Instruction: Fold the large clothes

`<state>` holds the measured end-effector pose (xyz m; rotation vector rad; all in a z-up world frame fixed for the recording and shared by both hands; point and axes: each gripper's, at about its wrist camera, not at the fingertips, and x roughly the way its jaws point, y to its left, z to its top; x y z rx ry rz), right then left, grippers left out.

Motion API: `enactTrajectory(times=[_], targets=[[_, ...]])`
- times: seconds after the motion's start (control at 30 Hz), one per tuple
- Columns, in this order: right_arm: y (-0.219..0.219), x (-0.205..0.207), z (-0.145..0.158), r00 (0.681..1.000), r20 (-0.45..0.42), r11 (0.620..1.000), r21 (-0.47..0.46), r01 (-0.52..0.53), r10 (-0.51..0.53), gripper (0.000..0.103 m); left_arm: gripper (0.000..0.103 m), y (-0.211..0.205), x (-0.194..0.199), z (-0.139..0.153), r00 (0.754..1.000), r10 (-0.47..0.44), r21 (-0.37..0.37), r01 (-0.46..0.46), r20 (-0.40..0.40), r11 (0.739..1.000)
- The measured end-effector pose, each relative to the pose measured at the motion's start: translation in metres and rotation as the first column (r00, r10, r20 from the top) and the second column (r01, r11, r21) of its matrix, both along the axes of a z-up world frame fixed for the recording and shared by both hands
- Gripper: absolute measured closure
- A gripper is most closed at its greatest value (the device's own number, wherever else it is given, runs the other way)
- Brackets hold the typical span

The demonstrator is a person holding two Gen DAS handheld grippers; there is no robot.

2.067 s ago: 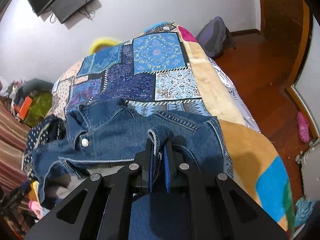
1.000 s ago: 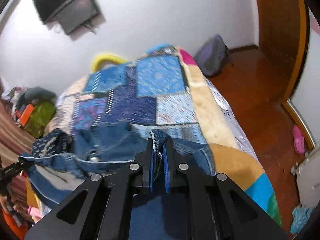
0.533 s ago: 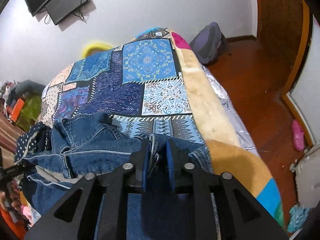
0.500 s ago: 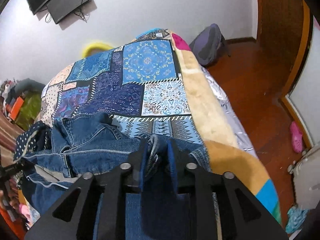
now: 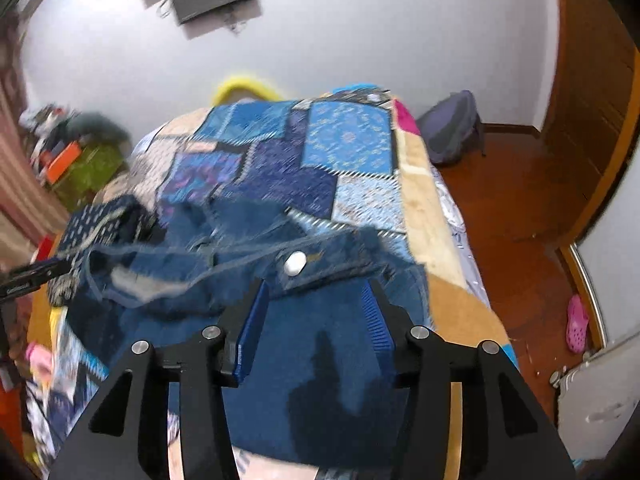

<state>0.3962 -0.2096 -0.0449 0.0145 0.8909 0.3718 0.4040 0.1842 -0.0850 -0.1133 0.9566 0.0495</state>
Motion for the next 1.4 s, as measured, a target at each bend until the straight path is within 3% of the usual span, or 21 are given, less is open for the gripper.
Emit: enactTrajectory(times=[0.1, 0.23, 0.43, 0.73, 0.9, 1.07, 1.17, 1.4], targets=[[0.011, -0.012, -0.009, 0.997, -0.040, 0.997, -0.042, -0.070, 0.068, 0.058, 0.038, -0.018, -0.011, -0.015, 0.998, -0.051, 0.053, 0.052, -0.031, 0.997], [0.027, -0.021, -0.028, 0.990, -0.081, 0.989, -0.084, -0.124, 0.117, 0.058, 0.038, -0.036, -0.015, -0.047, 0.989, -0.105, 0.061, 0.111, -0.101, 0.992], [0.049, -0.015, -0.062, 0.976, -0.161, 0.977, -0.131, -0.170, 0.148, 0.058, 0.038, -0.047, 0.006, -0.091, 0.976, -0.113, 0.096, 0.133, -0.187, 0.986], [0.077, 0.017, -0.078, 0.970, -0.165, 0.965, -0.164, -0.204, 0.177, 0.058, 0.038, -0.028, 0.073, -0.082, 0.991, -0.033, 0.112, 0.048, -0.128, 0.993], [0.083, 0.041, -0.088, 0.977, -0.178, 0.974, -0.169, -0.149, 0.119, 0.058, 0.037, -0.015, 0.101, -0.074, 0.997, 0.040, 0.093, -0.033, -0.073, 0.995], [0.083, 0.036, -0.091, 0.977, -0.168, 0.974, -0.165, -0.156, 0.128, 0.054, 0.030, -0.045, 0.091, -0.083, 0.997, -0.051, 0.224, 0.065, -0.065, 0.972], [0.085, 0.024, -0.088, 0.977, -0.154, 0.966, -0.190, -0.174, 0.145, 0.044, 0.030, -0.058, 0.078, -0.092, 0.990, -0.092, 0.228, 0.114, -0.105, 0.967], [0.090, -0.007, -0.083, 0.976, -0.101, 0.920, -0.329, -0.213, 0.190, 0.043, 0.030, -0.077, 0.045, -0.096, 0.987, -0.103, 0.228, 0.129, -0.121, 0.965]])
